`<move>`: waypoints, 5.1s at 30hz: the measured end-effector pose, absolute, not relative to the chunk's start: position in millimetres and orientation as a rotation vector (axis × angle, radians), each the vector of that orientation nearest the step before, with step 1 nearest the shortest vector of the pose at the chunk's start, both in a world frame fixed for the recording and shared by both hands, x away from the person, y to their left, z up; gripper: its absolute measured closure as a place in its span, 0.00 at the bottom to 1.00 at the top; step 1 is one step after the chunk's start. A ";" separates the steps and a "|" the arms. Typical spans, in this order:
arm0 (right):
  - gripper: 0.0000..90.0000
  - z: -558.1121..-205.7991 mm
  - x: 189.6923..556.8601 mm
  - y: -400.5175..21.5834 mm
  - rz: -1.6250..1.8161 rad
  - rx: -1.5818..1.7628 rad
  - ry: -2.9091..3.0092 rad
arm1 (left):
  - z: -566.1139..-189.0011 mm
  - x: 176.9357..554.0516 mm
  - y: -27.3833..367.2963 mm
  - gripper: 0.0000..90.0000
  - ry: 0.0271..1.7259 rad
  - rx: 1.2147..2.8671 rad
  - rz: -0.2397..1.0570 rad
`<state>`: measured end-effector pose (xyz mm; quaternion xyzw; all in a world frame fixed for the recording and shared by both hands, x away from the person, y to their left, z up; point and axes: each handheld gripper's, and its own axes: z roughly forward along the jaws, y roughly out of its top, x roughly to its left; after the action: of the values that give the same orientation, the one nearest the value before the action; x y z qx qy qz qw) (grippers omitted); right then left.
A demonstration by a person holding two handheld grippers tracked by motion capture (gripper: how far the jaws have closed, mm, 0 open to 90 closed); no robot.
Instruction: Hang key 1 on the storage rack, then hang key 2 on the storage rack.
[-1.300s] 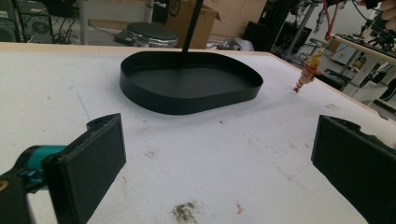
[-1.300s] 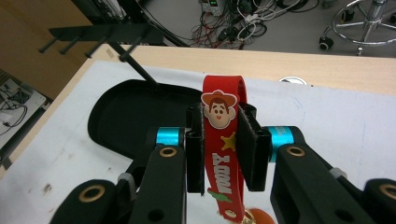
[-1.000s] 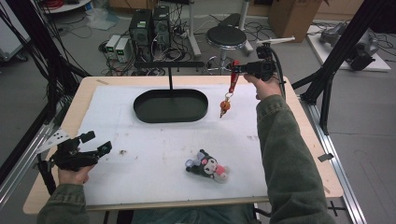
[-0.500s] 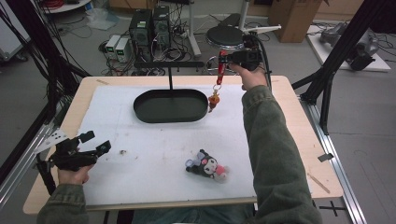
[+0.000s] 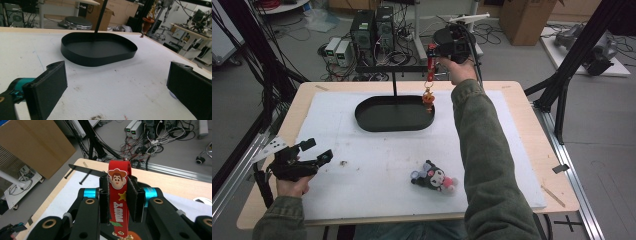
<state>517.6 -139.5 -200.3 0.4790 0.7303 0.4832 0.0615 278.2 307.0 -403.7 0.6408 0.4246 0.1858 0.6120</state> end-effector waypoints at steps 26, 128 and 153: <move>0.82 -205.9 556.7 -62.0 1.402 1.364 2.285 | -405.4 282.5 304.9 0.04 0.970 1.507 0.427; 0.01 -341.4 412.7 -213.5 1.246 1.269 2.327 | -405.5 283.4 299.2 0.04 0.976 1.547 0.436; 0.01 -392.8 363.5 -223.0 1.245 1.328 2.412 | -405.9 283.5 298.4 0.04 0.979 1.562 0.433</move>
<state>363.5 -223.0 -392.8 0.4386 0.7968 0.4112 0.0600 283.5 298.4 -405.9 0.6693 0.4195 0.1855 0.5845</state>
